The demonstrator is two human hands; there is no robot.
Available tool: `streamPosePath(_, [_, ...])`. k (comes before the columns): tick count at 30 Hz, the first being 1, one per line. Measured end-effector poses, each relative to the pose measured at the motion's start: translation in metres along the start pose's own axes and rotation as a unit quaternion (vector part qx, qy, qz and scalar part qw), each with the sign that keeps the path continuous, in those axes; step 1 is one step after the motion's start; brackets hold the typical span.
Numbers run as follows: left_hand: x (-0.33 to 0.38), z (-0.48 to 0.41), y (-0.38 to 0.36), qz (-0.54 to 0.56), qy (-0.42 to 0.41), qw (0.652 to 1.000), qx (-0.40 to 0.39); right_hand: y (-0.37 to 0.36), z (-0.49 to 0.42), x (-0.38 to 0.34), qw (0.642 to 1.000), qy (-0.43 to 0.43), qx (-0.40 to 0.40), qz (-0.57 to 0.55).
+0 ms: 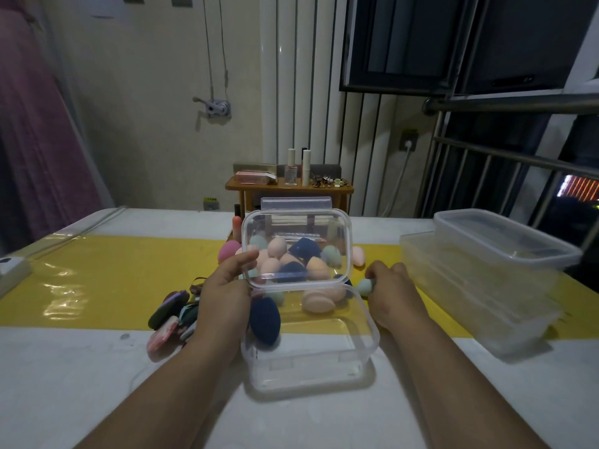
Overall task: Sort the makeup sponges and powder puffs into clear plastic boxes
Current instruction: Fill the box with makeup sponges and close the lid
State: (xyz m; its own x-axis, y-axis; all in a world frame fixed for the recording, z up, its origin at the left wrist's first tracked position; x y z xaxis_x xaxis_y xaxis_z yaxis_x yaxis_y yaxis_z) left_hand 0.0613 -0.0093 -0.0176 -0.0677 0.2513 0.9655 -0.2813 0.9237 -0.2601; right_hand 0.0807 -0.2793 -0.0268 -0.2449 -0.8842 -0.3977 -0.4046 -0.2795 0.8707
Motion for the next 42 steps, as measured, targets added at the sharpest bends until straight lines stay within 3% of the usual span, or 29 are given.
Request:
streamPosePath(5, [0.0, 0.002, -0.001, 0.003, 0.001, 1.0, 0.0, 0.035, 0.005, -0.005, 0.997, -0.002, 0.07, -0.022])
streamPosePath(9, [0.002, 0.002, -0.001, -0.001, -0.005, 1.0, 0.0, 0.059, 0.01, -0.013, 0.982, 0.008, 0.109, -0.155])
streamPosePath(13, [0.0, 0.001, -0.001, 0.001, -0.005, 1.0, 0.003, 0.076, 0.02, -0.025, 0.939, 0.049, 0.151, -0.305])
streamPosePath(18, [-0.001, -0.003, -0.002, -0.01, -0.009, 1.0, 0.002, 0.078, 0.034, -0.056, 0.911, 0.146, 0.103, -0.372])
streamPosePath(21, [0.001, -0.003, -0.001, -0.012, -0.014, 1.0, -0.001, 0.068, 0.044, -0.074, 0.911, 0.199, 0.006, -0.362])
streamPosePath(25, [0.0, -0.004, 0.0, -0.016, -0.02, 1.0, -0.004, 0.044, 0.052, -0.083, 0.928, 0.201, -0.102, -0.295])
streamPosePath(33, [0.002, -0.002, -0.001, -0.014, -0.026, 1.0, -0.01, 0.041, 0.063, -0.097, 0.943, 0.278, -0.127, -0.127])
streamPosePath(42, [0.0, -0.005, 0.0, -0.015, -0.027, 1.0, -0.004, 0.027, 0.066, -0.105, 0.95, 0.262, -0.163, -0.046])
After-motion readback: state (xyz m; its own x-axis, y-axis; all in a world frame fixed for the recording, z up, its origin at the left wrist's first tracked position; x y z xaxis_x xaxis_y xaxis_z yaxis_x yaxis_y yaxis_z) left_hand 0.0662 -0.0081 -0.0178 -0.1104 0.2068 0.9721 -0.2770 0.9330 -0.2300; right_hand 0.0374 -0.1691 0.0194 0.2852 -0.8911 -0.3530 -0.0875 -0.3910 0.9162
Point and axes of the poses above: each hand's wrist, its own z-axis away from the middle knuckle, its own y-axis out of the back of the hand, x = y × z, the point moved 6 cm from there along -z, towards the middle knuckle, and after that the axes turned 6 degrees about x, right-handed, at the moved point
